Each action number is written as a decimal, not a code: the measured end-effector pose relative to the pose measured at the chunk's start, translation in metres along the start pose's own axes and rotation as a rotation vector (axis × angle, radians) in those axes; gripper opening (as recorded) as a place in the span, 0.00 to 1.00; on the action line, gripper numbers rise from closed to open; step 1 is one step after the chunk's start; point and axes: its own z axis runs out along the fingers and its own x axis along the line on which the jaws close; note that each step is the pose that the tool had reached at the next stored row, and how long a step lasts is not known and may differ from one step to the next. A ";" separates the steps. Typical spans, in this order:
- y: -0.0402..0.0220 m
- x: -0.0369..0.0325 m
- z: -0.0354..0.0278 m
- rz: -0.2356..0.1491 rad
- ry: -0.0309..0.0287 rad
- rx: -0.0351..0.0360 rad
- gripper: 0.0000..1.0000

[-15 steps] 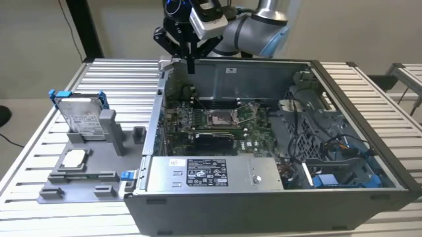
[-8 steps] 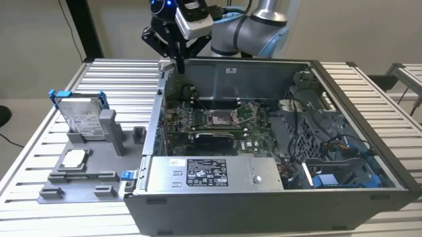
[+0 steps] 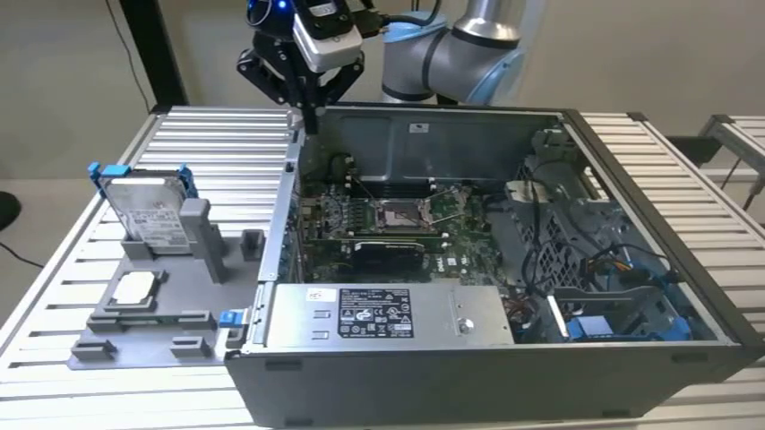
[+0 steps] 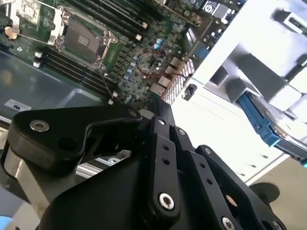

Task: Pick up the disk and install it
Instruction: 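Reach for the disk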

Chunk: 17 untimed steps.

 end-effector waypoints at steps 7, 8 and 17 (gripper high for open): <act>-0.0001 0.0049 0.0003 -0.011 0.0405 0.0016 0.00; -0.0002 0.0061 0.0003 -0.013 0.0429 0.0017 0.00; 0.0004 0.0254 0.0003 -0.026 0.0449 0.0013 0.00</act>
